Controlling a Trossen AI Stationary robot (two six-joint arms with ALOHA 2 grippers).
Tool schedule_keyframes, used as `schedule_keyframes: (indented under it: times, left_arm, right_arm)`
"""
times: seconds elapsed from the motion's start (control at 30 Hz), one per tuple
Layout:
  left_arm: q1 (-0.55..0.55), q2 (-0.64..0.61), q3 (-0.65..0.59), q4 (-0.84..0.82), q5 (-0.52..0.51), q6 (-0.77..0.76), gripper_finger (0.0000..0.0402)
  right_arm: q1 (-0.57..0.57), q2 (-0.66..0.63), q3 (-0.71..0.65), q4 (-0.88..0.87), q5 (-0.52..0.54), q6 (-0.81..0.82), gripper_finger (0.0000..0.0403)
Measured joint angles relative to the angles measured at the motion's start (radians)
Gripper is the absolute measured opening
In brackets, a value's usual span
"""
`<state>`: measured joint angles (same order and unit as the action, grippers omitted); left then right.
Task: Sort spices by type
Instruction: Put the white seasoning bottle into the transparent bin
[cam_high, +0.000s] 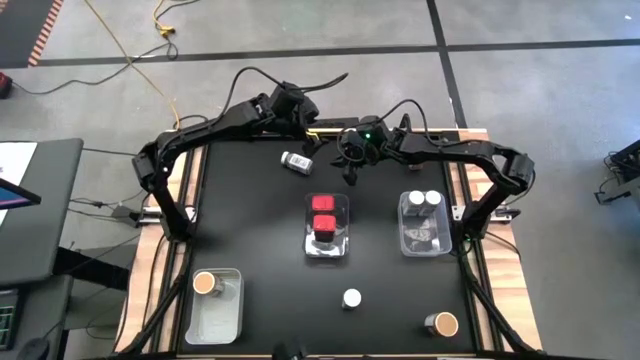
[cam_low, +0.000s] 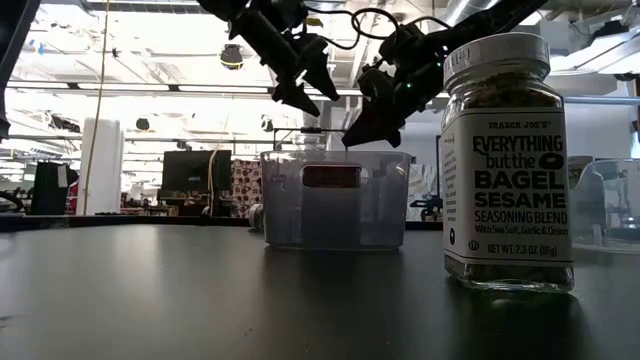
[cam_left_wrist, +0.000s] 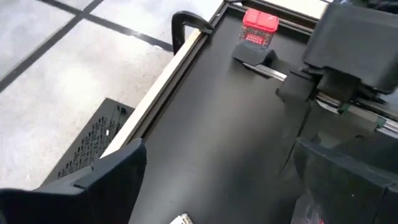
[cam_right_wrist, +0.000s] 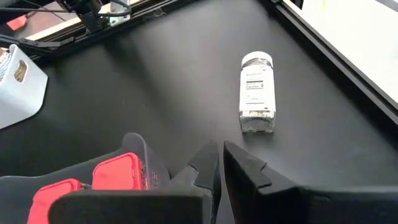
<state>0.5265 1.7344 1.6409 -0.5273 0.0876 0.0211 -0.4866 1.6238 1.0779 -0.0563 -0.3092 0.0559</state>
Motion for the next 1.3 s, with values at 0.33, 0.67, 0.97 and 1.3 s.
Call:
schedule_keyframes:
  times: [0.33,0.67,0.97,1.3]
  left_arm:
    - [0.020,0.000,-0.016,-0.072,0.129,0.071,0.0387]
    - [0.053,-0.196,-0.428,0.279,0.119,-0.050,0.0387]
    - [0.054,-0.396,-0.702,0.407,0.030,-0.106,0.0387]
    - [0.047,-0.412,-0.731,0.394,0.026,-0.179,0.0387]
  right_arm:
    - [0.002,0.000,0.000,0.011,0.000,0.031,0.0054]
    - [0.002,0.000,0.000,0.043,0.012,0.024,0.0062]
    - [0.006,0.001,0.009,0.067,0.103,-0.011,0.0161]
    - [0.049,0.209,0.372,-0.105,0.209,-0.066,0.0288]
